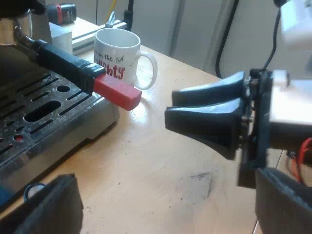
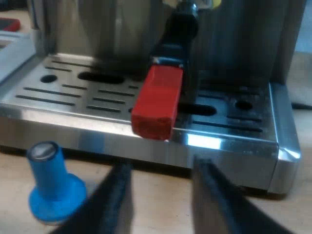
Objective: Grind coffee beans and then tamp
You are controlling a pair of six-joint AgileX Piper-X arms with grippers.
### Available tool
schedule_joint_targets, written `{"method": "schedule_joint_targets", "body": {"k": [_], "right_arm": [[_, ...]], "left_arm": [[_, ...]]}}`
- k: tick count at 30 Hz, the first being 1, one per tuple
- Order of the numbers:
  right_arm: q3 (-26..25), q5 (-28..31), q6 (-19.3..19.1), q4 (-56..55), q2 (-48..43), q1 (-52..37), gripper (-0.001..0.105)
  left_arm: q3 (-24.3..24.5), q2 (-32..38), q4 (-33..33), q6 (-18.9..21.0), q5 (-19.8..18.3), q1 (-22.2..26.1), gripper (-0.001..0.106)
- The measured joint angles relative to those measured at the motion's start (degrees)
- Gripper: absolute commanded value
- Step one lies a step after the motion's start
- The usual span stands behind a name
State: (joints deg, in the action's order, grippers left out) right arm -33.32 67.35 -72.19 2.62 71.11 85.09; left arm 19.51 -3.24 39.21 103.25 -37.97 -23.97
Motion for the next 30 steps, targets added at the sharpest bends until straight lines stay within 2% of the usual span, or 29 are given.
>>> {"method": "schedule_joint_targets", "body": {"k": [4,16,19,22,30], "right_arm": [[0.0,0.1,1.56,1.8,2.6,-1.79,0.004],[0.0,0.1,1.42,10.56,7.33,-2.1,0.004],[0.0,0.1,-2.27,14.06,7.9,-2.46,0.004],[0.0,0.1,-4.15,16.6,7.87,-3.87,0.004],[0.0,-1.34,-5.42,17.76,7.87,-5.85,0.004]], "left_arm": [[0.0,0.0,0.0,0.0,0.0,0.0,0.076],[0.0,0.0,0.0,0.0,0.0,0.0,0.076],[0.0,0.0,0.0,0.0,0.0,0.0,0.076],[0.0,0.0,0.0,0.0,0.0,0.0,0.076],[0.0,0.0,0.0,0.0,0.0,0.0,0.076]]}}
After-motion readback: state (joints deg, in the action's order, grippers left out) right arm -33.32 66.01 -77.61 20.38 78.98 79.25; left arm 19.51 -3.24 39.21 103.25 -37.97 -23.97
